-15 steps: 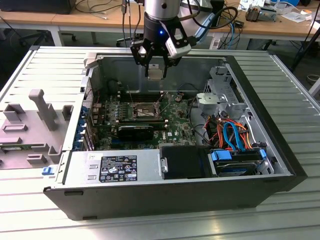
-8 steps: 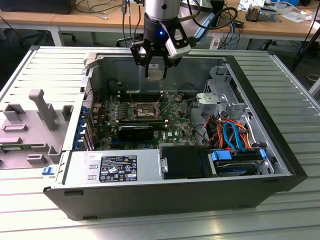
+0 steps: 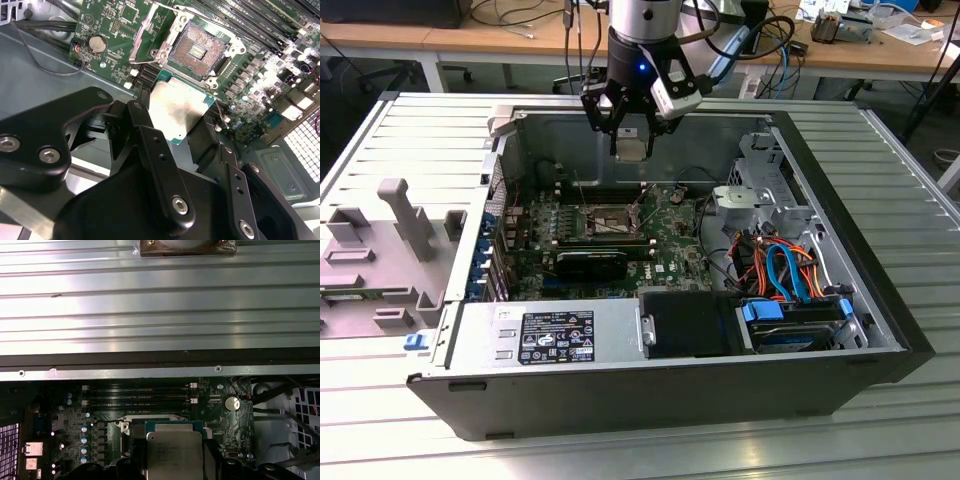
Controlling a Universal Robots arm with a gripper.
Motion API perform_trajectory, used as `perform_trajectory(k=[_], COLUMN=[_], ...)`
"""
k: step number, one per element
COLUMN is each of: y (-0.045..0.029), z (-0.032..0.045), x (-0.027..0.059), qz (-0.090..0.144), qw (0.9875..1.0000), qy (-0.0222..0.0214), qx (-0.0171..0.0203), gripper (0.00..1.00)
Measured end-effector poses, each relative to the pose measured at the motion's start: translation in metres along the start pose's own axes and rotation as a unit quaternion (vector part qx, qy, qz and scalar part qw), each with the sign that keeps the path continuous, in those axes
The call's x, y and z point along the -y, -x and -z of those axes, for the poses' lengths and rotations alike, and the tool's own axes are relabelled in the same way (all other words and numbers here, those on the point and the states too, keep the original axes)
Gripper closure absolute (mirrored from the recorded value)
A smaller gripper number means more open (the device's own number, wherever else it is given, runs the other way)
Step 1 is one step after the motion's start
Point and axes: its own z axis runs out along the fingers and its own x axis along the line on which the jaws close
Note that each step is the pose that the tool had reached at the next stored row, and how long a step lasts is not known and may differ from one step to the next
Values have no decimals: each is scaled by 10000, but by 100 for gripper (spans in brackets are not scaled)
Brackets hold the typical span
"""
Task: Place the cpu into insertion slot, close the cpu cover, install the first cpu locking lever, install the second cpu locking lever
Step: 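Place the cpu into insertion slot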
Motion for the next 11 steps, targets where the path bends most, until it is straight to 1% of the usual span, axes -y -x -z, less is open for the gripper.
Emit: perform_trajectory(k=[4, 6, 11], y=[0, 1, 1], z=[-7, -45, -52], x=[1, 5, 5], qz=[0, 0, 0], qw=[10000, 10000, 10000], qy=[0, 0, 0], qx=[0, 0, 0], gripper=[46, 46, 46])
